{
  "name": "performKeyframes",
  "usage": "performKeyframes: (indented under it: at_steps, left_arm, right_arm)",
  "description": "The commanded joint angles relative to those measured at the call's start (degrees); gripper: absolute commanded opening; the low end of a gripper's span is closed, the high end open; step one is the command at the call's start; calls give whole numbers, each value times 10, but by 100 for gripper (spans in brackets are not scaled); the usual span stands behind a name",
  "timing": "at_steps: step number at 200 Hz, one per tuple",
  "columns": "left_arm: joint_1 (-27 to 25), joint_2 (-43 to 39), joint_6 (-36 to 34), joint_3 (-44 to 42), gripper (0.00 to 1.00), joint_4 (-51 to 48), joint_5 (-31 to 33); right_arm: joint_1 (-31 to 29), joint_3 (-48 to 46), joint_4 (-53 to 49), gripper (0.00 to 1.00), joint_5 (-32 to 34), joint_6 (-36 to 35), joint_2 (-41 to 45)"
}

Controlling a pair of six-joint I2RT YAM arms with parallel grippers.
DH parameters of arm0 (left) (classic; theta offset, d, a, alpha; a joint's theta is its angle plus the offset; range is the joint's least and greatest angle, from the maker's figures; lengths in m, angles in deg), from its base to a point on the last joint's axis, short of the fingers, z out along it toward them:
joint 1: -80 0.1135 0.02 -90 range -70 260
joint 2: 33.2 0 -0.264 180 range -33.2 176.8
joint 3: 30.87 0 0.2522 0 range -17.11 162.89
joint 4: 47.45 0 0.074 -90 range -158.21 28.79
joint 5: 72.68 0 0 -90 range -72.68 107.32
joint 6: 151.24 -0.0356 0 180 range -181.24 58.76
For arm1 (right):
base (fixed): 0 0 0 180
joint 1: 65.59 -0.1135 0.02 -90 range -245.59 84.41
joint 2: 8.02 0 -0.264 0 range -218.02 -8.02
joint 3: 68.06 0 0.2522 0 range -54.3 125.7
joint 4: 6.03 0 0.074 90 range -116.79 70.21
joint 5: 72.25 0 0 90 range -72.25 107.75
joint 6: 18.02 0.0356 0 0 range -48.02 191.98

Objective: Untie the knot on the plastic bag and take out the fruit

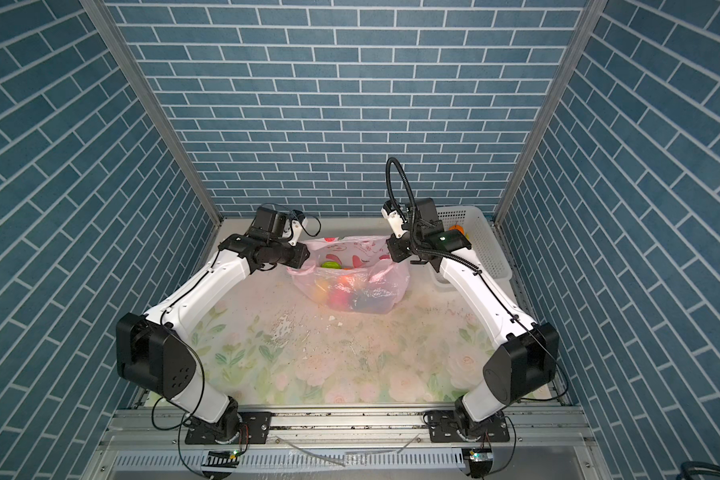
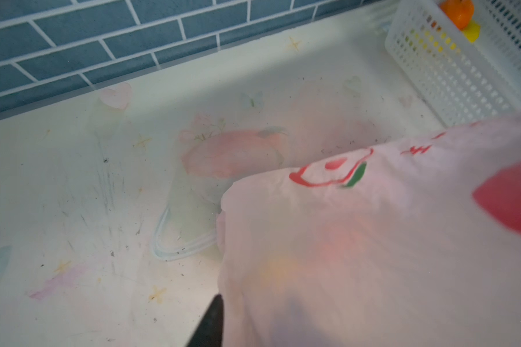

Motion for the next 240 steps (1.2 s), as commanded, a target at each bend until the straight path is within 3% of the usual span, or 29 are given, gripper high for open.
performKeyframes:
  at_steps: [1,36,64,90,108,131,167,212,240]
  left_arm:
    - [9,-30,-11,-11,79,5,-41]
    - [2,-49,24,-24,99,61,-23]
    - [-33,-26,27,-14,100,73,28]
    - [-62,14,45,-2,100,56,135]
    - [-64,34,68,10,99,25,245]
    - [-63,49,57,28,89,-18,343]
    - [-49,50,37,39,69,-51,375]
    - [-30,11,1,11,41,-24,305]
    - [-29,-5,-24,9,32,1,216]
  right_arm:
    - [2,-2,-3,0,-18,10,9]
    - [-1,14,-8,0,-34,15,11]
    - [-5,26,-10,0,-39,19,14]
    - [-7,30,-9,0,-38,22,16]
    - [-7,28,-10,0,-31,23,22]
    - [-7,19,-12,0,-19,23,34]
    - [-5,5,-17,0,-9,19,40]
    - [-4,-10,-18,0,-6,11,43]
    - [-3,-11,-12,0,-16,9,38]
